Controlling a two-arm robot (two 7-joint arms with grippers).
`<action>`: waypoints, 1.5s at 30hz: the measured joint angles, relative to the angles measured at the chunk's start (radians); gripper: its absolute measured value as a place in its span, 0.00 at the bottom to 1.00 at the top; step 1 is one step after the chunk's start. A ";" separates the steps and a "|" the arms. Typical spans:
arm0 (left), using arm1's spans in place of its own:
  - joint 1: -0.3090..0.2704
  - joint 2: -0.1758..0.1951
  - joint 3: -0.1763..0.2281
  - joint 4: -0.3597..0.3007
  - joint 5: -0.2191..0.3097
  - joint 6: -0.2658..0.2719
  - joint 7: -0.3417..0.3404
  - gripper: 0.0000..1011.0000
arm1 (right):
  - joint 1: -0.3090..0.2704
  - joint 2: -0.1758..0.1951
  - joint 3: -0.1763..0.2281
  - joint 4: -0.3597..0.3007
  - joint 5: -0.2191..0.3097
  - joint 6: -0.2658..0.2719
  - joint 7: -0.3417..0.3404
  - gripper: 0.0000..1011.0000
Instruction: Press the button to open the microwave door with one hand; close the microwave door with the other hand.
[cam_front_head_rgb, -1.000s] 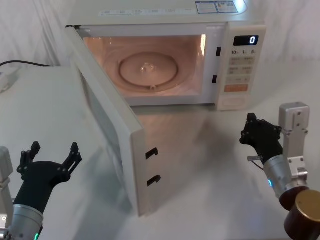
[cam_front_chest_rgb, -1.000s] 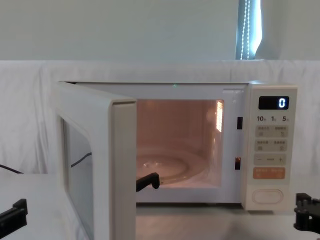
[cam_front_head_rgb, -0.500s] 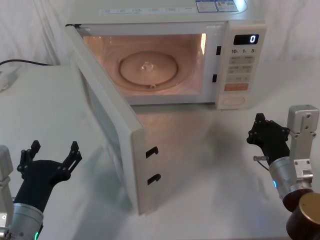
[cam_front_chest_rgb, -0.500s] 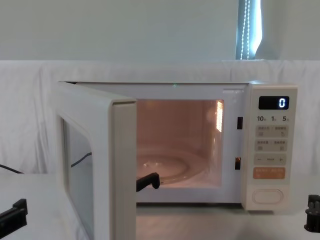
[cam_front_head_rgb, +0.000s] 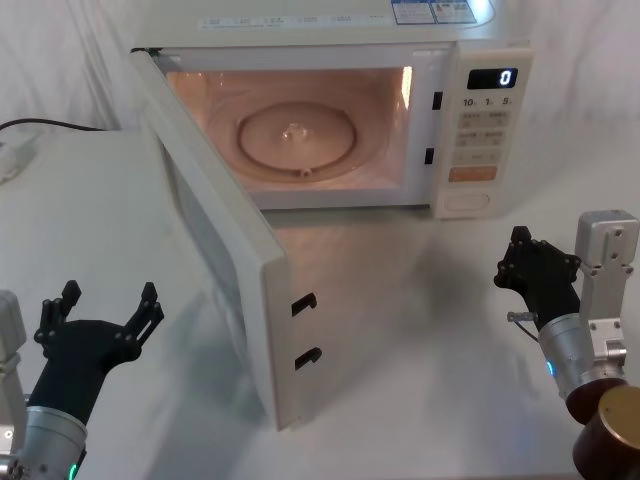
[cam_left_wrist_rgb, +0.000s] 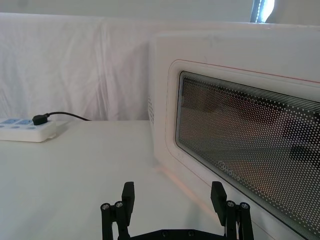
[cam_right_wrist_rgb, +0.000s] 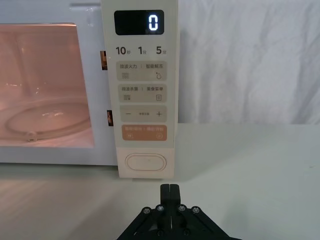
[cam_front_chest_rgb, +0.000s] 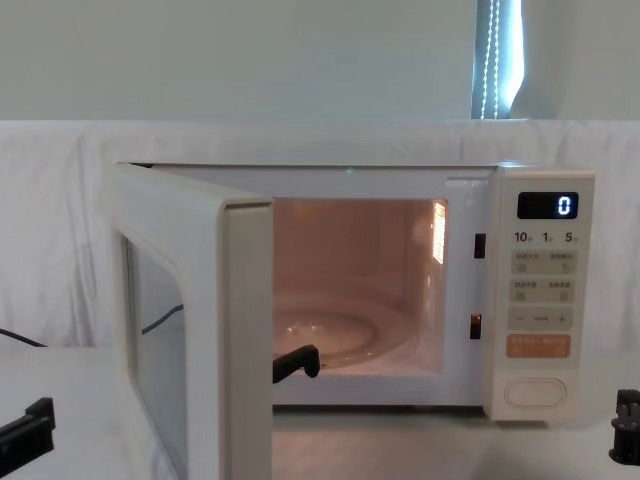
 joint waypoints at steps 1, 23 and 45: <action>0.000 0.000 0.000 0.000 0.000 0.000 0.000 0.99 | 0.000 0.000 0.000 0.000 0.000 0.000 0.000 0.00; 0.000 0.000 0.000 0.000 0.000 0.000 0.000 0.99 | 0.000 0.000 0.000 0.000 0.000 0.002 0.000 0.65; 0.000 0.000 0.000 0.000 0.000 0.000 0.000 0.99 | 0.000 0.000 0.000 0.000 0.000 0.002 0.000 0.99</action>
